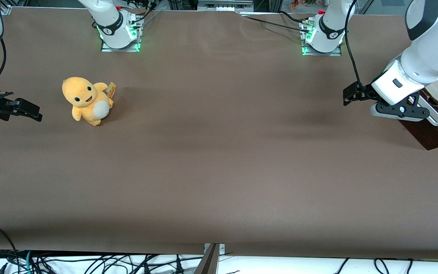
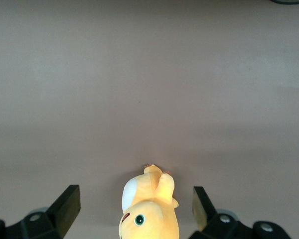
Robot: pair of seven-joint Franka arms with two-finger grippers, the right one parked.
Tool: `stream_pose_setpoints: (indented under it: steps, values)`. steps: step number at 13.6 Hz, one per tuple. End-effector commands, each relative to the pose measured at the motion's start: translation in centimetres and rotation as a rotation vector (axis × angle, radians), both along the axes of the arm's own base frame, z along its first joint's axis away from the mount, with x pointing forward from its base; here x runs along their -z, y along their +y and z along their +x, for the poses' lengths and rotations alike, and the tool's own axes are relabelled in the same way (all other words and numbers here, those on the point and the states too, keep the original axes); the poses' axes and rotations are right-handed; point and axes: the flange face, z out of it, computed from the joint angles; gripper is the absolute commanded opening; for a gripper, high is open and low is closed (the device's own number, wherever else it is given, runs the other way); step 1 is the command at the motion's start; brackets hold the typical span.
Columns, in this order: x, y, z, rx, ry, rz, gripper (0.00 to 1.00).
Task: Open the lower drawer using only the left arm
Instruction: 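Rotate the left gripper and move it toward the lower drawer's white handle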
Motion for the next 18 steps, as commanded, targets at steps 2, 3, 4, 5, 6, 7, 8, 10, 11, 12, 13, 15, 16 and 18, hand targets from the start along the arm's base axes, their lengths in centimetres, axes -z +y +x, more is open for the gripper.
stream_pose_setpoints:
  steps: [2, 3, 4, 5, 6, 7, 8, 10, 11, 12, 13, 15, 16, 18]
  values:
    - [-0.5, 1.0, 1.1, -0.020, 0.000, -0.049, 1.00]
    - [-0.4, 1.3, 1.2, -0.026, 0.002, -0.035, 1.00]
    - [0.2, 2.1, 1.2, -0.039, 0.013, -0.025, 1.00]
    - [0.7, 3.0, 1.1, -0.060, 0.024, -0.005, 1.00]
    - [0.8, 3.5, 1.1, -0.071, 0.024, 0.042, 1.00]
    - [0.9, 3.8, 1.1, -0.094, 0.018, 0.106, 1.00]
    - [1.9, 3.8, 0.9, -0.139, 0.030, 0.178, 1.00]
    - [5.0, 2.9, 0.0, -0.235, 0.076, 0.301, 1.00]
    - [6.2, 3.1, 0.0, -0.258, 0.101, 0.363, 1.00]
    - [7.6, 2.8, 0.0, -0.243, 0.136, 0.414, 1.00]
    - [8.6, 2.8, 0.0, -0.249, 0.147, 0.475, 1.00]
    - [11.9, 3.2, -0.1, -0.284, 0.234, 0.591, 1.00]
    - [13.7, 3.4, -0.1, -0.306, 0.273, 0.638, 1.00]
    - [17.3, 4.6, 0.0, -0.337, 0.329, 0.779, 1.00]
